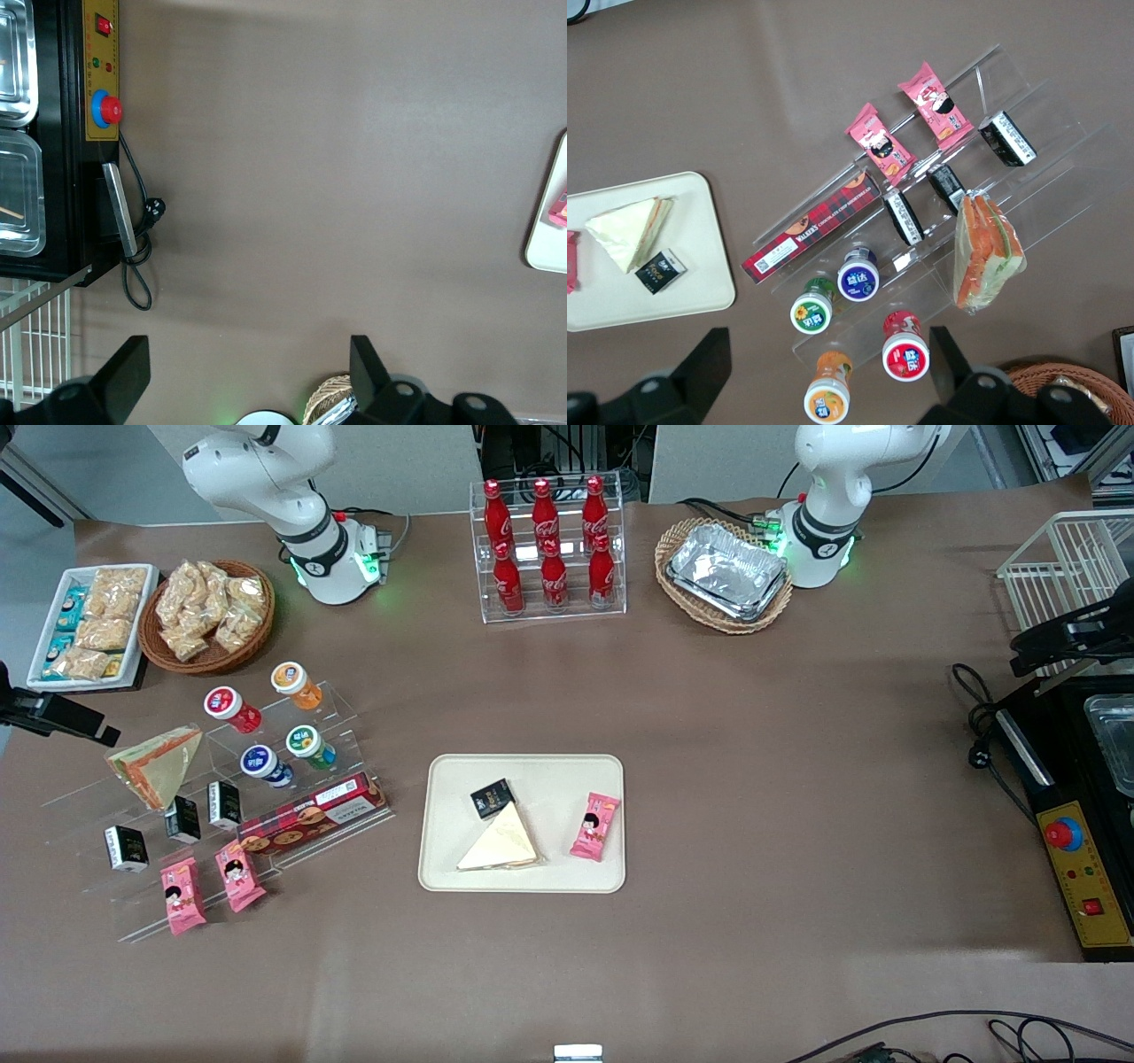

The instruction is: Place sandwich on tray

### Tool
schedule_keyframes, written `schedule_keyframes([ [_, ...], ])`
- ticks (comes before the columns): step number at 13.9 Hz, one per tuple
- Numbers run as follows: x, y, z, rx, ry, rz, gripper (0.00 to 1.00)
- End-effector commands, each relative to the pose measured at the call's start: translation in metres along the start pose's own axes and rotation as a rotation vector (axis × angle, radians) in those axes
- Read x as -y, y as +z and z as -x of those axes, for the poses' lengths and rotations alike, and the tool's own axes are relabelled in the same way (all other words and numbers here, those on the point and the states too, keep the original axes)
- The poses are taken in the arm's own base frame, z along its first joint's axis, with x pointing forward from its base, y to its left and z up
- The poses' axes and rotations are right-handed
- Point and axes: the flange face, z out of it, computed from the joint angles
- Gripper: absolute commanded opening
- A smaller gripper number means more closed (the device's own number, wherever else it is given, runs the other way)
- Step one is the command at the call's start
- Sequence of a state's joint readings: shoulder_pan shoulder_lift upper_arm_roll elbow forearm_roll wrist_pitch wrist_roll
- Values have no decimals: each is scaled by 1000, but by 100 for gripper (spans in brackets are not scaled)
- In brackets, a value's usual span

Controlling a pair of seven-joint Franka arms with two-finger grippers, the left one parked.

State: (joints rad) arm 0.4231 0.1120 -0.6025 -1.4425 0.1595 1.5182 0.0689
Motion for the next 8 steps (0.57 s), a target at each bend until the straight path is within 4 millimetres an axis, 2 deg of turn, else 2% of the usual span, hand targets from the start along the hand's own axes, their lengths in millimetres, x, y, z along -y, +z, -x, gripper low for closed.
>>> schedule_keyframes([
  [1,1,1,-7,2,-21,-1,100],
  [4,-7,-1,-8,3,-85,-26,100],
  [6,-20,-4,-8,1,-73,-41,100],
  [8,-21,-6,-3,20,-71,-40,100],
])
